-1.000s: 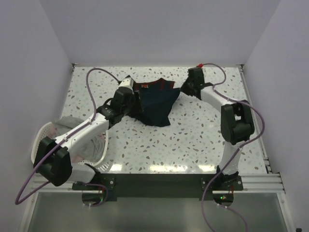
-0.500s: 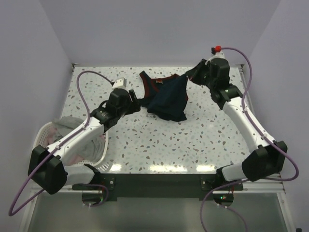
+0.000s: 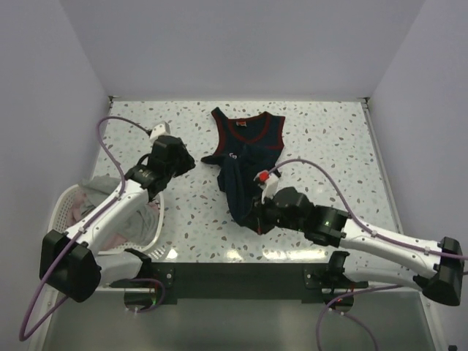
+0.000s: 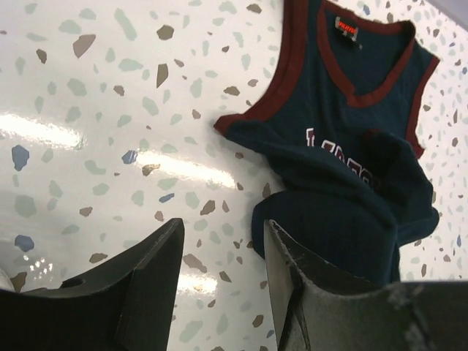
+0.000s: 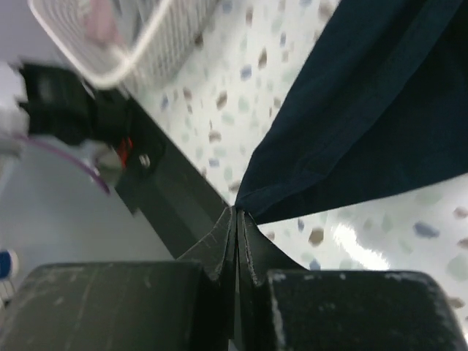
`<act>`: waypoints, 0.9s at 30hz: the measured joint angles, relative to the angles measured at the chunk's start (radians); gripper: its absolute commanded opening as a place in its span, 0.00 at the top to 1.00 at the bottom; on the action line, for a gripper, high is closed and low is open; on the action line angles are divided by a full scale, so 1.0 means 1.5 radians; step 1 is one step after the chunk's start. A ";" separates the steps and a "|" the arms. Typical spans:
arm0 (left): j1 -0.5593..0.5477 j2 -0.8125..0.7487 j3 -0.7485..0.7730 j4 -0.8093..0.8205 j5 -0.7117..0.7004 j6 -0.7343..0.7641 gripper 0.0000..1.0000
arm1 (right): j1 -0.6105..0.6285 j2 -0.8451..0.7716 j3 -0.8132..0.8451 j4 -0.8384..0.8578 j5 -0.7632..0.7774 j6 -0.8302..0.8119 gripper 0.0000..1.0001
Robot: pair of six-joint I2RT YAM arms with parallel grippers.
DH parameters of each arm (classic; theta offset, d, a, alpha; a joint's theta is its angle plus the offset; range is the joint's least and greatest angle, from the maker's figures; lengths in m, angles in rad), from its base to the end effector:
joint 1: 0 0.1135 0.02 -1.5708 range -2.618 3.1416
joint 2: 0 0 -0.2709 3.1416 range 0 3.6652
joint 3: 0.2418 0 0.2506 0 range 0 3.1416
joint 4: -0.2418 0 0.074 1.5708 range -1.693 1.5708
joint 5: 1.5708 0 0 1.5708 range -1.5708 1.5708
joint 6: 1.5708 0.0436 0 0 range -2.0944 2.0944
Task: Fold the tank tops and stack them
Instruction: Flatten the tank top out
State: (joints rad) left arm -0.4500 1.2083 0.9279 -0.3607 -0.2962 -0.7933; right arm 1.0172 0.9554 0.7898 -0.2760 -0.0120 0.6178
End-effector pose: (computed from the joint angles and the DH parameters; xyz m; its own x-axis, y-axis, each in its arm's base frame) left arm 0.2460 -0.1047 0.2879 -0.5242 -0.5038 -0.6866 -0.2397 0.8609 -0.4487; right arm 0.1151 0.1872 0.3035 -0.6792 0.0028 -0.7340 -0.5678 0.6316 0.5279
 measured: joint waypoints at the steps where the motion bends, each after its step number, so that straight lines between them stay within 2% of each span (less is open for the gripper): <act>1: 0.005 -0.001 -0.008 0.001 0.004 0.000 0.48 | 0.034 -0.003 -0.028 -0.002 0.008 0.008 1.00; 5: 0.007 -0.004 -0.051 0.007 0.044 0.000 0.49 | 0.127 0.036 -0.101 -0.004 0.033 0.026 1.00; 12: 0.002 -0.026 -0.149 0.037 0.099 -0.008 0.50 | 0.179 0.077 -0.101 -0.035 0.101 0.034 1.00; 14: -0.004 -0.033 -0.171 0.044 0.109 -0.010 0.48 | 0.182 0.069 -0.101 -0.076 0.138 0.055 1.00; 17: -0.016 -0.033 -0.192 0.059 0.117 -0.012 0.41 | 0.181 0.043 -0.102 -0.144 0.185 0.097 1.00; 21: -0.020 -0.026 -0.207 0.093 0.128 -0.021 0.36 | 0.182 -0.034 -0.112 -0.235 0.236 0.178 1.00; 25: -0.020 -0.004 -0.211 0.140 0.150 -0.024 0.35 | 0.187 -0.098 -0.175 -0.242 0.235 0.231 1.00; 27: -0.020 0.011 -0.211 0.165 0.164 -0.023 0.33 | 0.189 -0.084 -0.200 -0.225 0.217 0.238 1.00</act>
State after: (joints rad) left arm -0.4805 1.2243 0.6113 -0.1135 -0.0505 -0.8284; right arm 1.3010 0.8288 0.4892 -0.6132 0.3138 0.9741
